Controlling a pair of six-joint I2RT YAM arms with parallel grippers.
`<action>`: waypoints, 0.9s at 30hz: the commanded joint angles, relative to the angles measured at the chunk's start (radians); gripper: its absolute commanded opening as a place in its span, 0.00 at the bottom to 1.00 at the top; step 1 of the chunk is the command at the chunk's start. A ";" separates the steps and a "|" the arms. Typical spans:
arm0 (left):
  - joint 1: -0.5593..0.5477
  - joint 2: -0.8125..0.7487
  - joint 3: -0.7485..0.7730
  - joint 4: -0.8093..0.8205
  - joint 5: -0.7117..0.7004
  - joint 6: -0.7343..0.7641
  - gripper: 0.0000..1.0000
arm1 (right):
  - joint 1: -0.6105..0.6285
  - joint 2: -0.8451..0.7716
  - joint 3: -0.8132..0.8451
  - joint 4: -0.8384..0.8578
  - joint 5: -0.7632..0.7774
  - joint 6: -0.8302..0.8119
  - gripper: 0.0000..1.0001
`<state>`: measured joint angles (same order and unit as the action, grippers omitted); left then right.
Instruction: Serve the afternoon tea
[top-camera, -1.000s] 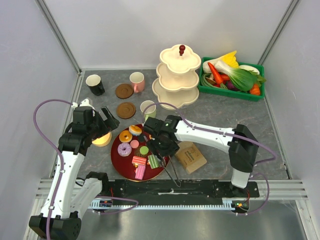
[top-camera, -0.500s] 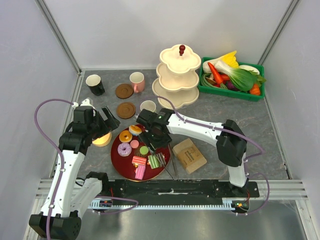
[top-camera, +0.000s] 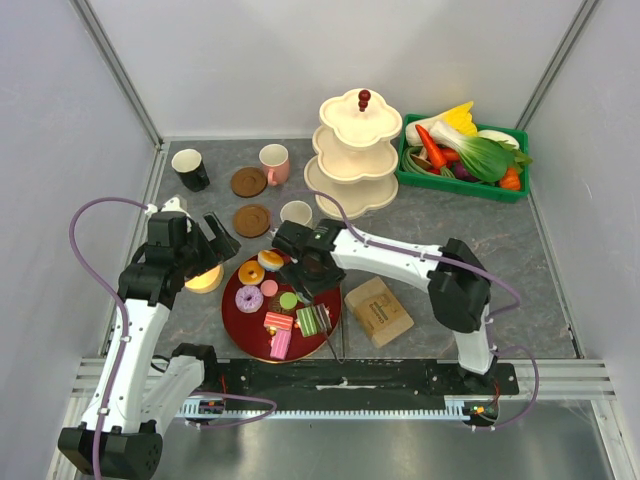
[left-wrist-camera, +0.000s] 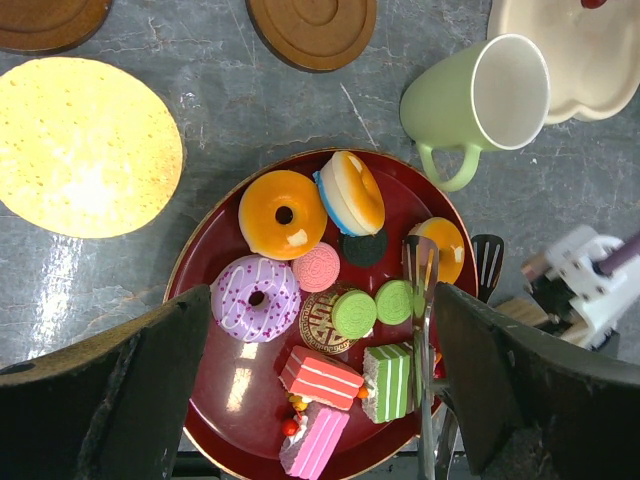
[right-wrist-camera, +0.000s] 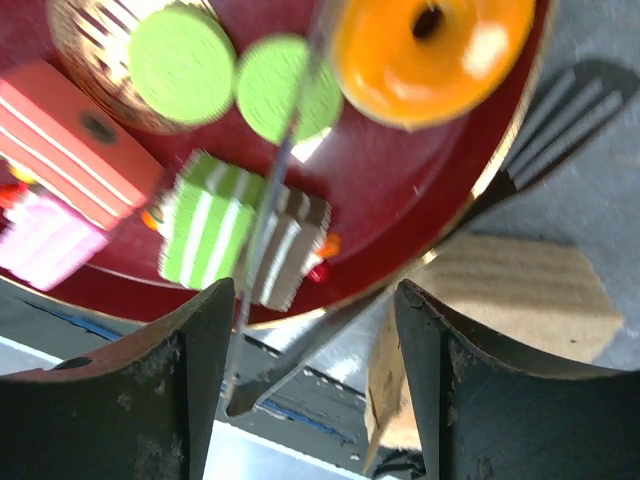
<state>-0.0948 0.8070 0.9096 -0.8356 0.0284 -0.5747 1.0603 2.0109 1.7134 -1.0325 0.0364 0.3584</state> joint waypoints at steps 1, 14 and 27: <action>0.006 -0.005 0.009 0.016 0.007 0.041 0.98 | 0.021 -0.197 -0.194 0.112 0.086 0.065 0.73; 0.004 -0.009 -0.006 0.023 0.030 0.021 0.98 | 0.185 -0.564 -0.708 0.566 0.118 0.435 0.79; 0.006 -0.014 -0.018 0.027 0.041 0.018 0.98 | 0.251 -0.492 -0.753 0.470 0.313 0.616 0.81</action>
<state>-0.0948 0.8032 0.8925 -0.8345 0.0521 -0.5751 1.2907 1.5097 0.9848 -0.5381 0.2264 0.8722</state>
